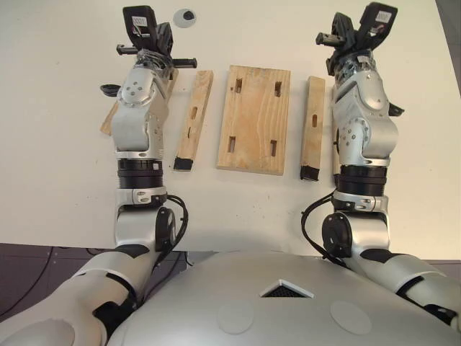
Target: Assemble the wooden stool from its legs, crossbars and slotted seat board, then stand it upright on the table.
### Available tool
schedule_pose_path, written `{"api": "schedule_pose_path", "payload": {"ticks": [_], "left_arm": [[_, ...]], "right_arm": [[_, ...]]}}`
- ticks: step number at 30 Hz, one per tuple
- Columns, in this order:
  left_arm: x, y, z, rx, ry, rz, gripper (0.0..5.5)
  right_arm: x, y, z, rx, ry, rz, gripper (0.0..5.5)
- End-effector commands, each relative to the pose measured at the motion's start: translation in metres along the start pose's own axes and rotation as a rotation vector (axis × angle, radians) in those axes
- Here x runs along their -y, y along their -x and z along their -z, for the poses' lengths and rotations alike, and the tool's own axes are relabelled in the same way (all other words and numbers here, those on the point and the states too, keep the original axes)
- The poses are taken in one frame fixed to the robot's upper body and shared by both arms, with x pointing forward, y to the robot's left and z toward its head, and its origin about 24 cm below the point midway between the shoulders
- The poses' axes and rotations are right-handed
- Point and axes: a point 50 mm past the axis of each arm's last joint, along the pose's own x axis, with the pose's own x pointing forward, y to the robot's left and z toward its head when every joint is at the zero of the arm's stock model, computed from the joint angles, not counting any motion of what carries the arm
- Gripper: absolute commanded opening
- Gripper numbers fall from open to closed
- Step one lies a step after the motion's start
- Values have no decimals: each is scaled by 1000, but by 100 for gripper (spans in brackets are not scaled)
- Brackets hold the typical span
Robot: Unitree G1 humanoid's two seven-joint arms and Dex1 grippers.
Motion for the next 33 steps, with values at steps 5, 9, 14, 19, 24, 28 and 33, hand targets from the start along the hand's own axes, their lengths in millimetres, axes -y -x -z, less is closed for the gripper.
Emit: {"api": "schedule_pose_path", "payload": {"ticks": [5, 9, 14, 19, 24, 28, 33], "left_arm": [[10, 7, 9, 42, 84, -73, 2], [7, 11, 16, 41, 108, -95, 2], [-1, 7, 11, 43, 75, -75, 2], [-11, 5, 2, 47, 38, -62, 2], [-20, 4, 1, 30, 6, -63, 2], [-26, 5, 0, 14, -27, -47, 2], [-32, 5, -1, -3, -46, -43, 2]], "right_arm": [[8, -15, -22, -11, 98, -64, 0], [6, -16, -25, -13, 119, -79, 0], [5, -12, -20, 1, 94, -39, 0], [2, -10, -16, 11, 64, -22, 0], [2, -2, -6, -8, 47, -3, 0], [5, 1, 1, -18, 32, 18, 0], [-3, 4, 6, -24, 14, 12, 0]]}}
